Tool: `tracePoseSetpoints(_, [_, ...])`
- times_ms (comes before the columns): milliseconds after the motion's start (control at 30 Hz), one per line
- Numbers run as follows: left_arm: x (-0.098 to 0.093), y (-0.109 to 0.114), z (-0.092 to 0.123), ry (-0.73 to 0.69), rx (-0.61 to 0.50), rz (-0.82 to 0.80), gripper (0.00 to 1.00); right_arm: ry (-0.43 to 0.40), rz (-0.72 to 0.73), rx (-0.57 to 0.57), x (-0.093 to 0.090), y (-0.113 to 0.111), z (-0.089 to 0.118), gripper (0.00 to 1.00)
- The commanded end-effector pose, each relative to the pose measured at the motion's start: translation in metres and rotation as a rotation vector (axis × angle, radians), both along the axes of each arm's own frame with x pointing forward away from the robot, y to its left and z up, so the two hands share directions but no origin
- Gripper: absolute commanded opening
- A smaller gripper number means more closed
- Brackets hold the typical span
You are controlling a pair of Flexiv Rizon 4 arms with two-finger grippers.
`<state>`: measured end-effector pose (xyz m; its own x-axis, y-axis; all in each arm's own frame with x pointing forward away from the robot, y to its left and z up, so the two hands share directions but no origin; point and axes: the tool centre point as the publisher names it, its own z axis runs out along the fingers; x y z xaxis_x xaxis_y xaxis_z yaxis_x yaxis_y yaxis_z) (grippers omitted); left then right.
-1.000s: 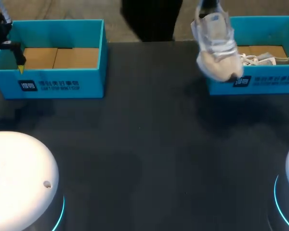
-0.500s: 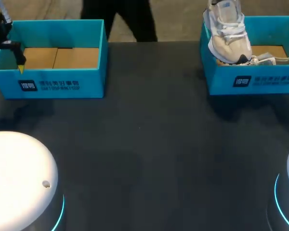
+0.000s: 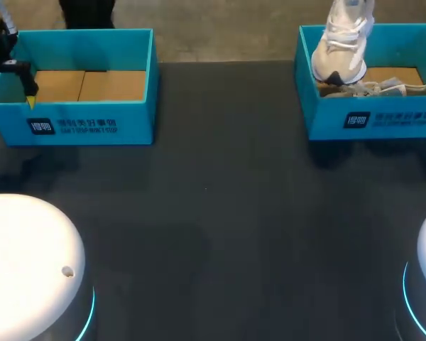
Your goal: Take the shoe out of the shoebox, open the shoe tongue, remove and reinsert the insole, then place the shoe into the shoebox
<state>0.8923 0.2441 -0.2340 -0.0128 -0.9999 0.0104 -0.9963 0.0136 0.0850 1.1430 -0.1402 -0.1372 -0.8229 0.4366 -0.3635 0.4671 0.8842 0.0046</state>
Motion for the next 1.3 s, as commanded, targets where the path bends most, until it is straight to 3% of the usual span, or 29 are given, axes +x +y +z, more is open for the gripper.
tracePoseSetpoints(33, [-0.001,0.0,0.0,-0.001,0.002,0.0,1.0,0.0,-0.313,0.04,-0.002,-0.012,0.0,0.0])
tracePoseSetpoints(300, [-0.001,0.0,0.0,-0.001,0.002,0.0,1.0,0.029,-0.703,0.156,-0.007,-0.038,-0.007,0.0])
tracePoseSetpoints(533, [-0.001,0.0,0.0,-0.001,0.002,0.0,1.0,0.052,-0.87,0.18,-0.008,-0.056,-0.006,0.0])
tracePoseSetpoints(1067, [-0.001,0.0,0.0,-0.001,0.002,0.0,1.0,0.058,-0.894,0.189,-0.011,-0.059,-0.007,0.0])
tracePoseSetpoints(1300, [-0.001,0.0,0.0,-0.001,0.002,0.0,1.0,-0.001,-1.007,0.199,-0.029,-0.074,-0.004,0.0])
